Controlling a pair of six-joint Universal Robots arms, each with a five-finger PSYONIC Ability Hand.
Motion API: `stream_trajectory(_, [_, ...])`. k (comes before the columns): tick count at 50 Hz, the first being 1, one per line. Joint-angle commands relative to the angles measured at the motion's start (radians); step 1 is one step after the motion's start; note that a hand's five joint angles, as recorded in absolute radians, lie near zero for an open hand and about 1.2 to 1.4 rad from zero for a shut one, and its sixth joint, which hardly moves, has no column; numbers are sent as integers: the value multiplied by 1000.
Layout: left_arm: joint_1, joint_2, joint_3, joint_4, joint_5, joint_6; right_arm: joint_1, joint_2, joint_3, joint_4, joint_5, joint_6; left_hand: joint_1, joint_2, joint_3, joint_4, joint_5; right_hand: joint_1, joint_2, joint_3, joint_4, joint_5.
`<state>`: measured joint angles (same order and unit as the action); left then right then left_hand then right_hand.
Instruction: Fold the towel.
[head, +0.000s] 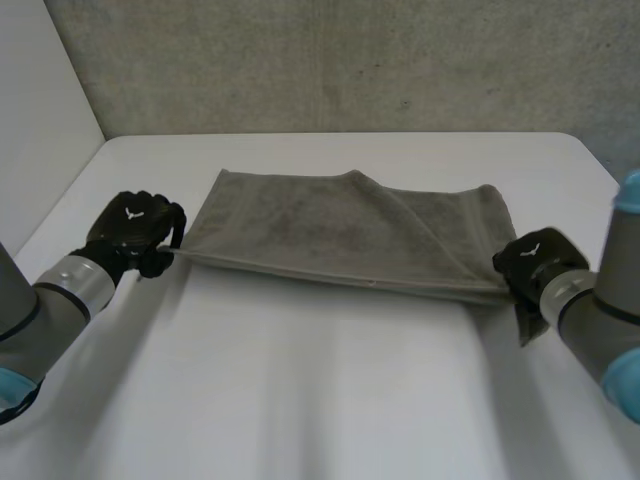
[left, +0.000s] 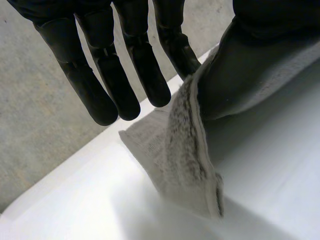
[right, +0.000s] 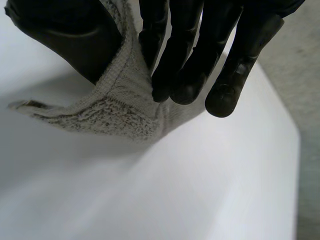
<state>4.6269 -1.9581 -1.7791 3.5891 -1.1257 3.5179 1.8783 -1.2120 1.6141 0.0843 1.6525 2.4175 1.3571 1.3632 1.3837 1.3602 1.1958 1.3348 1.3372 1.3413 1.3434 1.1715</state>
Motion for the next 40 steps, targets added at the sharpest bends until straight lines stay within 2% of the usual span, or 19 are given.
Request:
stream_trajectory(1, [48, 163, -54, -41, 14, -2, -18, -172, 39, 18, -17, -190, 39, 33, 13, 36, 26, 61, 59, 55, 53, 50])
stream_trajectory(3, [61, 197, -71, -49, 17, -1, -33, -198, 62, 23, -25, -268, 39, 33, 13, 36, 26, 61, 59, 55, 53, 50])
stream_trajectory(5, [72, 245, -94, -62, 24, -1, -65, -239, 119, 38, -34, -426, 39, 33, 13, 36, 26, 61, 59, 55, 53, 50])
stream_trajectory(6, [79, 287, -121, -75, 44, 1, -65, -239, 119, 38, -34, -426, 39, 33, 13, 36, 26, 61, 59, 55, 53, 50])
stream_trajectory(8, [90, 326, -146, -87, 72, 1, -77, -270, 180, 66, -52, -581, 39, 33, 13, 36, 26, 61, 59, 55, 53, 50])
stream_trajectory(10, [105, 361, -172, -99, 104, 3, -80, -296, 197, 86, -71, -622, 39, 33, 13, 36, 26, 61, 59, 55, 53, 50])
stream_trajectory(11, [131, 398, -202, -118, 137, 4, -88, -328, 205, 113, -118, -630, 39, 33, 13, 36, 26, 61, 59, 55, 53, 50])
stream_trajectory(12, [156, 431, -229, -134, 168, 6, -88, -328, 205, 114, -119, -630, 39, 33, 13, 36, 26, 61, 59, 55, 53, 50])
stream_trajectory(14, [180, 461, -252, -148, 199, 6, -126, -394, 211, 167, -257, -646, 39, 33, 13, 36, 26, 61, 59, 55, 53, 50])
stream_trajectory(15, [202, 481, -269, -156, 226, 7, -126, -394, 211, 167, -258, -646, 39, 33, 13, 36, 26, 61, 59, 55, 53, 50])
stream_trajectory(19, [219, 489, -287, -153, 257, 9, -204, -423, 213, 181, -388, -673, 39, 33, 13, 36, 26, 61, 59, 55, 53, 50])
stream_trajectory(24, [207, 438, -260, -141, 257, 10, -242, -374, 185, 180, -390, -605, 39, 33, 13, 36, 26, 61, 59, 55, 53, 50])
stream_trajectory(29, [115, 291, -132, -133, 213, -5, -202, -195, 63, 180, -329, -458, 39, 33, 13, 36, 26, 61, 59, 55, 53, 50])
stream_trajectory(31, [32, 175, -30, -131, 123, 2, -189, -135, 18, 183, -295, -425, 39, 33, 13, 36, 26, 61, 59, 55, 53, 50])
stream_trajectory(32, [32, 174, -29, -131, 122, 3, -177, -86, -23, 183, -260, -411, 39, 33, 13, 36, 26, 61, 59, 55, 53, 50])
stream_trajectory(34, [-49, 52, 102, -138, 6, 6, -165, -41, -68, 180, -231, -411, 39, 33, 13, 36, 26, 61, 59, 55, 53, 50])
stream_trajectory(35, [-49, 51, 102, -138, 6, 6, -154, -3, -113, 178, -206, -411, 39, 33, 13, 36, 26, 61, 59, 55, 53, 50])
stream_trajectory(37, [-83, -60, 249, -145, -80, 3, -148, 42, -160, 173, -194, -410, 39, 33, 13, 36, 26, 61, 59, 55, 53, 50])
stream_trajectory(40, [-103, -157, 386, -161, -135, 4, -142, 133, -256, 154, -186, -403, 39, 33, 13, 36, 26, 61, 59, 55, 53, 50])
